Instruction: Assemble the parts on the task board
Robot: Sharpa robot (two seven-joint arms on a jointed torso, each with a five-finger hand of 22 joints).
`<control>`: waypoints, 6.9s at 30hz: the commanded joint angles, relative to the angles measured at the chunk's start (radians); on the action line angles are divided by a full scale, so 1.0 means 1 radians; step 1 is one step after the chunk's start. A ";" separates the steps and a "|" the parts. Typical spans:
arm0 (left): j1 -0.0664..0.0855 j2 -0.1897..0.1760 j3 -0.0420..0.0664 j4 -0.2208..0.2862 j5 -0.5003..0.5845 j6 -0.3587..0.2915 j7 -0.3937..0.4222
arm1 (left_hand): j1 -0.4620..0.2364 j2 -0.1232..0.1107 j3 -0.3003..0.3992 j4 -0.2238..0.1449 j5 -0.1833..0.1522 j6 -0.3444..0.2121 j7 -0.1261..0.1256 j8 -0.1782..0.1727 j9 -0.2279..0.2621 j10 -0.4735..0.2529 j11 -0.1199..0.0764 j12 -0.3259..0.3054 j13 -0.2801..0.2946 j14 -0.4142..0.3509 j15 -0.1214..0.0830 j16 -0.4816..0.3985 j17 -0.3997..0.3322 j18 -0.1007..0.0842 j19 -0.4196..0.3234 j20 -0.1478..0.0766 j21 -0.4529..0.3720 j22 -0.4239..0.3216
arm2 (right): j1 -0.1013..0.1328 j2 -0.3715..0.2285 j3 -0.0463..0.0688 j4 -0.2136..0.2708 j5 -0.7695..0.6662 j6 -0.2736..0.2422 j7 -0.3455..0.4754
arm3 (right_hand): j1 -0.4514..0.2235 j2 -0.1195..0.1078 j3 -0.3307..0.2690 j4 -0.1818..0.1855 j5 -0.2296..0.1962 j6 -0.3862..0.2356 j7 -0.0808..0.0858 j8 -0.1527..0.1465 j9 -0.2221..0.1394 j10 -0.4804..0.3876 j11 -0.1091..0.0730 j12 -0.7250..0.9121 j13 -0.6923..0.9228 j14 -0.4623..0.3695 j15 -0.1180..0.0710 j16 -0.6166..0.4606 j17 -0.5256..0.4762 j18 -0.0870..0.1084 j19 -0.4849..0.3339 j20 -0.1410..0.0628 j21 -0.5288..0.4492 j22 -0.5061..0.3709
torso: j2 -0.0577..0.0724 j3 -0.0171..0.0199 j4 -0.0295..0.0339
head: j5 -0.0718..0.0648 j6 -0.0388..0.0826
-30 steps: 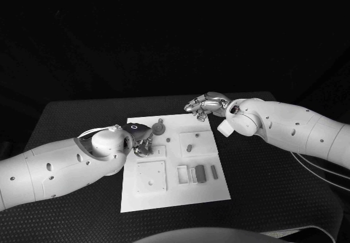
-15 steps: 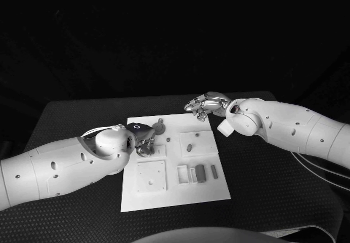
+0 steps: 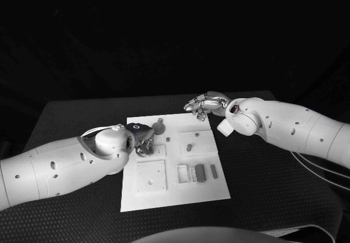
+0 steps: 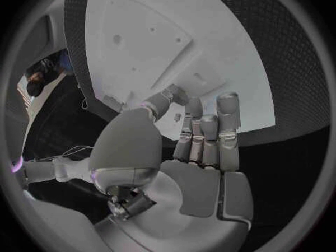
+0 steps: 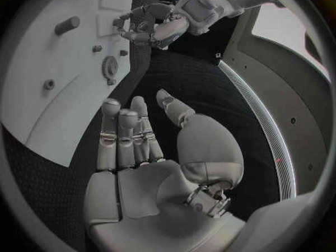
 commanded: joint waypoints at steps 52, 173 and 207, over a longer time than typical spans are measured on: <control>-0.001 0.033 -0.002 -0.010 -0.004 0.041 -0.012 | 0.005 0.014 0.003 -0.013 0.003 0.019 0.009 0.006 0.001 0.007 0.002 -0.001 -0.002 0.010 0.000 0.004 -0.001 0.103 0.001 -0.007 -0.006 0.013 | -0.001 -0.002 0.000 0.004 0.000 0.009 0.008 | -0.011 0.002 -0.001 0.007 0.004 0.002 0.007 -0.005 -0.002 -0.003 0.003 0.004 -0.003 -0.006 0.000 -0.004 -0.002 0.020 0.000 -0.005 -0.005 0.016 | 0.000 -0.0006 0.0007 | -0.003 -0.006; 0.013 0.057 0.095 -0.287 0.253 -0.059 -0.059 | -0.286 -0.029 -0.308 0.249 0.004 0.026 -0.010 0.068 -0.030 0.107 -0.015 -0.140 -0.111 0.041 -0.017 -0.095 -0.010 0.105 0.026 -0.015 -0.158 -0.007 | -0.002 -0.001 0.000 -0.001 0.000 0.004 0.006 | -0.012 0.003 -0.002 0.009 0.004 0.001 0.008 -0.005 -0.002 -0.004 0.003 0.006 -0.006 -0.006 0.000 -0.004 -0.002 0.020 0.000 -0.005 -0.005 0.016 | 0.000 0.0006 -0.0009 | 0.008 0.029; 0.012 0.132 0.095 -0.368 0.242 0.026 -0.067 | 0.032 0.139 -0.651 0.418 0.187 0.132 -0.046 0.037 -0.014 0.201 -0.052 -0.167 -0.064 0.118 -0.055 -0.093 0.064 0.090 0.082 -0.060 -0.091 0.021 | -0.003 0.013 0.000 -0.010 0.001 0.007 0.007 | -0.015 0.003 -0.002 0.011 0.004 0.001 0.008 -0.005 -0.003 -0.004 0.003 0.007 -0.006 -0.006 0.000 -0.004 -0.002 0.020 0.000 -0.004 -0.005 0.016 | 0.000 0.0000 -0.0002 | 0.004 0.020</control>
